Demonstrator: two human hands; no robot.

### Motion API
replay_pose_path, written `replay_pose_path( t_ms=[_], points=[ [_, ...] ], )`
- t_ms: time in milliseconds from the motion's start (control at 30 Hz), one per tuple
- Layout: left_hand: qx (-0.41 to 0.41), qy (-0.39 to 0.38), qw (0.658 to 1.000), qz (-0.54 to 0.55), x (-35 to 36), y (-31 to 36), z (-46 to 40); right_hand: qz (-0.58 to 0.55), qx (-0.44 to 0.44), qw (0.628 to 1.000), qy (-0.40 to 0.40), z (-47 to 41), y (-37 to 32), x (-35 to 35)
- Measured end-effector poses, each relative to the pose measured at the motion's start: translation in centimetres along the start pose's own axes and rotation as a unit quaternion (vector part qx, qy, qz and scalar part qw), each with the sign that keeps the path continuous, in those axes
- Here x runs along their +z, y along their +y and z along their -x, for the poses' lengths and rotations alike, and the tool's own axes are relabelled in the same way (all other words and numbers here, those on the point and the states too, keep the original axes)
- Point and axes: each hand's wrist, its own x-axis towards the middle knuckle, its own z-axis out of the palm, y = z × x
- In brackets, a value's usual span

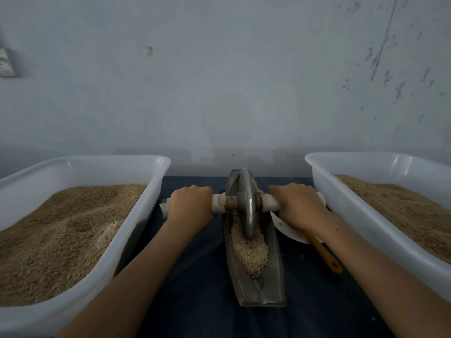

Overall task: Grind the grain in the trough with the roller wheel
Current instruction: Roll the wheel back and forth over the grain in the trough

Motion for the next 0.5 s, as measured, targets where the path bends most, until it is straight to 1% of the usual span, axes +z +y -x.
replay_pose_path(
  t_ms=[167,233,267,367,500],
  points=[
    [0.012,-0.141,0.99,0.009,-1.1,-0.4,-0.3,-0.021,-0.028,0.99,-0.134,-0.1,0.2,-1.9],
    [0.014,-0.162,0.987,0.017,-1.1,-0.6,-0.4,-0.025,-0.031,0.986,-0.165,0.0,0.2,-2.3],
    [0.015,-0.164,0.986,0.021,-1.0,-0.6,-0.5,-0.022,-0.033,0.985,-0.167,0.0,0.2,-2.4],
    [0.007,-0.151,0.988,0.031,-0.5,-0.8,-0.7,0.001,-0.023,0.991,-0.129,-0.1,-0.1,-2.1],
    [-0.014,-0.08,0.996,0.049,0.4,-0.8,-0.5,0.031,-0.014,0.999,0.008,-0.2,-0.6,-0.8]
  ],
)
